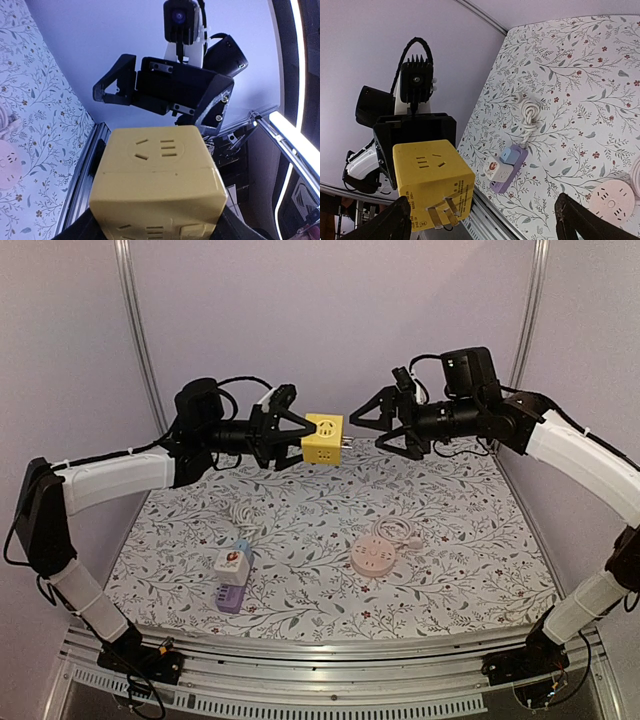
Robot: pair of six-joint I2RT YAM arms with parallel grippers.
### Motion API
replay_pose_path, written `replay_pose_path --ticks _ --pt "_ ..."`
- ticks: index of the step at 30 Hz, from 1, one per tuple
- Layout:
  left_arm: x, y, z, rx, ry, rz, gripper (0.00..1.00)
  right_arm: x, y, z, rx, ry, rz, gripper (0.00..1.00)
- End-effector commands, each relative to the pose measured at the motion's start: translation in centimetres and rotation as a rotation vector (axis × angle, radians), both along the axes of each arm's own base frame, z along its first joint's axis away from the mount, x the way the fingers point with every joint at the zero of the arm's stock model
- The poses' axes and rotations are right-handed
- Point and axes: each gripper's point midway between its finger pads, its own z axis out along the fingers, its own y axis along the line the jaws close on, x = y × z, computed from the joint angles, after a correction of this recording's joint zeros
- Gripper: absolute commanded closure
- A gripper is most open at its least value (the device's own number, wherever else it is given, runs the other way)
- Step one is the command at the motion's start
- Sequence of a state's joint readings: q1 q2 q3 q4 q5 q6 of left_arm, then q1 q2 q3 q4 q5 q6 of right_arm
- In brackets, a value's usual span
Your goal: Insert the plug
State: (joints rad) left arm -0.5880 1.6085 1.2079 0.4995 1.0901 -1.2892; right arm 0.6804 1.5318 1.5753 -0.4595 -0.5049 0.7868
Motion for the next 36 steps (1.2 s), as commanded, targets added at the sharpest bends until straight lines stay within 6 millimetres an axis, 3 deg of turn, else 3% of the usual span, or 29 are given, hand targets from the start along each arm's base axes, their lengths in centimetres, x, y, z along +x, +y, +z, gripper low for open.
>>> replay_pose_path --ticks 1,9,14,18,20,24,32,36 --pt "0.0 -0.6 -1.6 0.045 -0.014 -0.014 1.00 1.0 -5.5 -5.2 -0.221 0.023 -0.202 0.01" --pt "0.7 -0.3 -6.1 0.269 -0.002 0.059 1.00 0.8 -12.5 -10.5 -0.409 0.128 -0.402 0.01" --pt "0.2 1.1 -10.4 0.525 -0.014 0.090 1.00 1.0 -14.8 -14.2 -0.558 0.270 -0.435 0.01" --pt "-0.5 1.7 -12.7 0.695 -0.021 0.088 1.00 0.4 -14.3 -17.5 -0.688 0.430 -0.363 0.02" --pt "-0.7 1.7 -13.3 0.738 -0.028 0.089 1.00 0.2 -13.4 -20.0 -0.731 0.515 -0.315 0.02" --pt "-0.8 1.7 -14.0 0.774 -0.032 0.106 1.00 0.2 -11.6 -22.5 -0.796 0.554 -0.261 0.05" --pt "-1.2 2.2 -15.2 0.853 -0.047 0.118 1.00 2.0 -7.3 -25.7 -0.743 0.561 -0.176 0.27" --pt "-1.8 2.4 -15.7 0.879 -0.047 0.104 1.00 3.1 -6.6 -26.9 -0.762 0.556 -0.158 0.32"
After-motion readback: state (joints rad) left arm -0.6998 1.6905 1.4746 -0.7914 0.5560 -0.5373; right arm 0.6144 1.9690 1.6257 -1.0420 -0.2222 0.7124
